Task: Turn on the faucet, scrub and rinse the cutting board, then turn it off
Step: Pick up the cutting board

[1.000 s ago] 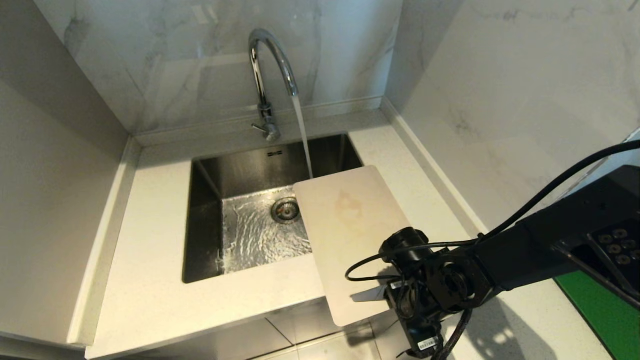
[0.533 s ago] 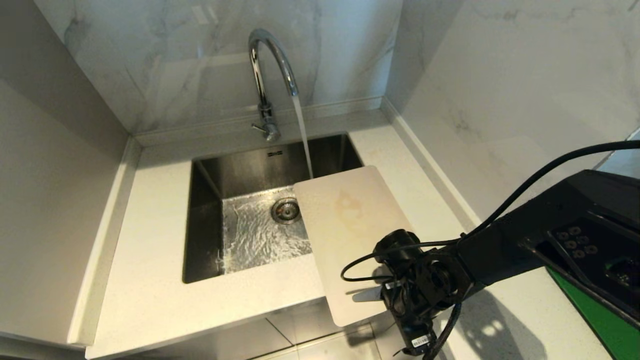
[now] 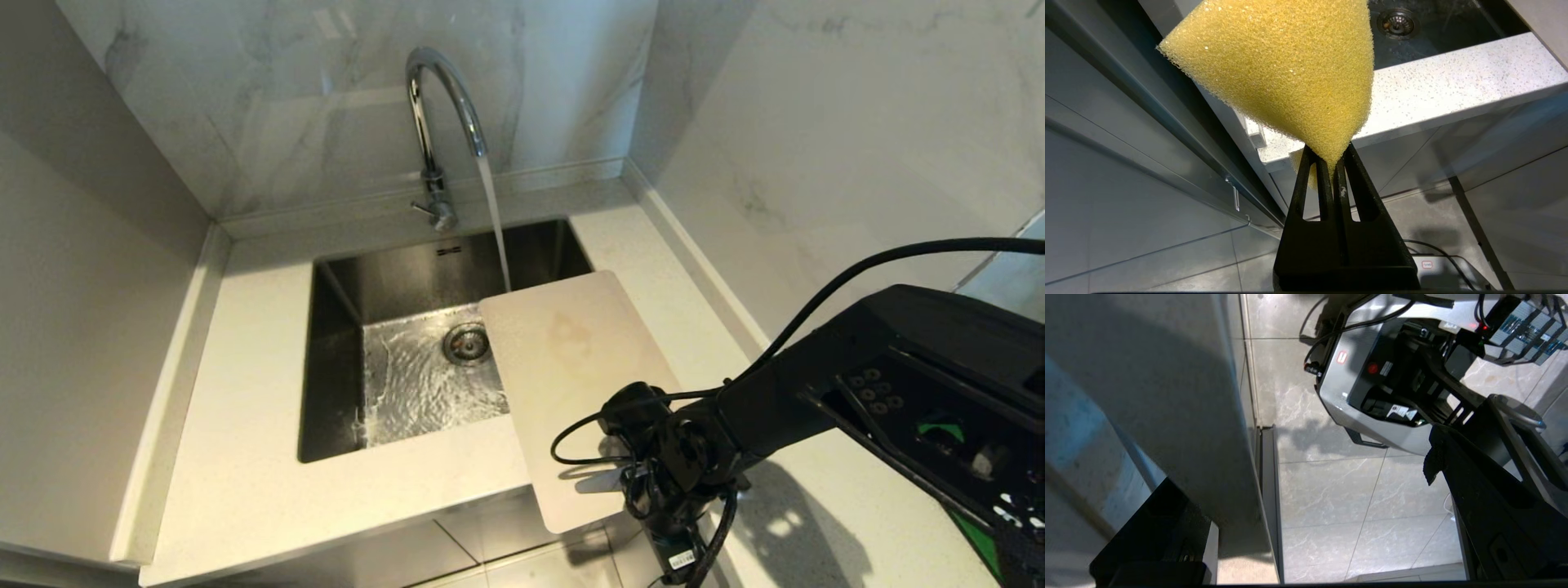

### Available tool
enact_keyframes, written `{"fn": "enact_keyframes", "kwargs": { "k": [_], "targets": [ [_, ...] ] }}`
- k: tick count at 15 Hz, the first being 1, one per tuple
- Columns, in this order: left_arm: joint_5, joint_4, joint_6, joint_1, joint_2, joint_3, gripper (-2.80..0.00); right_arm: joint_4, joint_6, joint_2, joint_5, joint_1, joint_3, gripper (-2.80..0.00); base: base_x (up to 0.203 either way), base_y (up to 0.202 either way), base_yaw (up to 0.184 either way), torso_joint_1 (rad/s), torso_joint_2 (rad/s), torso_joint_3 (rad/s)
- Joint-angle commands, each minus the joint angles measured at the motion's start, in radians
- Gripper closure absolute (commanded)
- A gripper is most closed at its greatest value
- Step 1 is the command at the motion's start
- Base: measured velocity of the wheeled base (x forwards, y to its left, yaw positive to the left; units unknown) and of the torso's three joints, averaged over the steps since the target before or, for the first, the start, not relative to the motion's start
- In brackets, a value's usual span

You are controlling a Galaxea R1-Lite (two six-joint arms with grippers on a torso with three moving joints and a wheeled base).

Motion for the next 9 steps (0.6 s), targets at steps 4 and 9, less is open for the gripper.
{"fn": "enact_keyframes", "kwargs": {
  "k": [4, 9],
  "targets": [
    [0.0, 0.001, 0.0, 0.001, 0.001, 0.0, 0.0, 0.02, 0.009, 0.023, -0.002, -0.001, -0.021, 0.0, 0.0, 0.0, 0.0, 0.0, 0.0, 0.0],
    [0.0, 0.001, 0.0, 0.001, 0.001, 0.0, 0.0, 0.022, 0.012, 0.02, -0.002, 0.001, -0.024, 0.0, 0.0, 0.0, 0.0, 0.0, 0.0, 0.0]
  ]
}}
